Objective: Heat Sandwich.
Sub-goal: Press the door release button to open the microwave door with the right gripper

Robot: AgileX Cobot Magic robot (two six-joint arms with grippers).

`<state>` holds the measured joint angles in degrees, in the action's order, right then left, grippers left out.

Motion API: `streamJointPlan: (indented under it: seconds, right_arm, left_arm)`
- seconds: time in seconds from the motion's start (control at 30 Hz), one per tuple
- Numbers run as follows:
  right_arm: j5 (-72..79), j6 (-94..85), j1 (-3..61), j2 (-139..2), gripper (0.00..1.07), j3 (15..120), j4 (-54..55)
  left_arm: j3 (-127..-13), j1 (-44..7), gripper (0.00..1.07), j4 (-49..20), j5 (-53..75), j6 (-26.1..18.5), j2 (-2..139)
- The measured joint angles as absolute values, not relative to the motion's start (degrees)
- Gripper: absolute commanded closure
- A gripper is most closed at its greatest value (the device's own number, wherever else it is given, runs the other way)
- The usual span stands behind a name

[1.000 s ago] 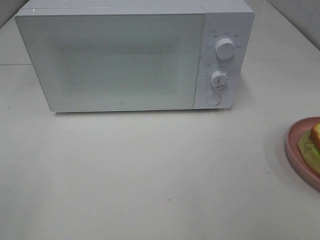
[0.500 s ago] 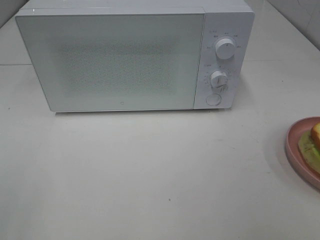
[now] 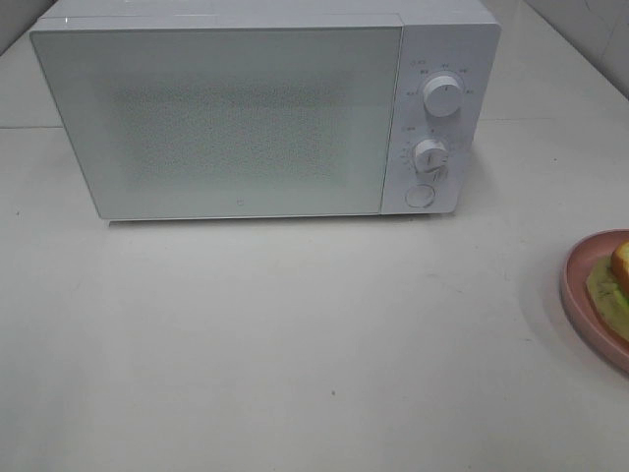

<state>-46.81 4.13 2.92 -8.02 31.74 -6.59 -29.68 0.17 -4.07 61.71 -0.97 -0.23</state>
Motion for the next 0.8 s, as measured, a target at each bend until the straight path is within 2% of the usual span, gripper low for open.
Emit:
streamJointPlan:
  seconds: [0.8]
  right_arm:
    - [-29.9,4.2,2.9,-25.4,0.32,31.7,-6.6]
  left_arm:
    - [-29.7,0.2,0.07,-4.1,61.7,-1.0,-0.2]
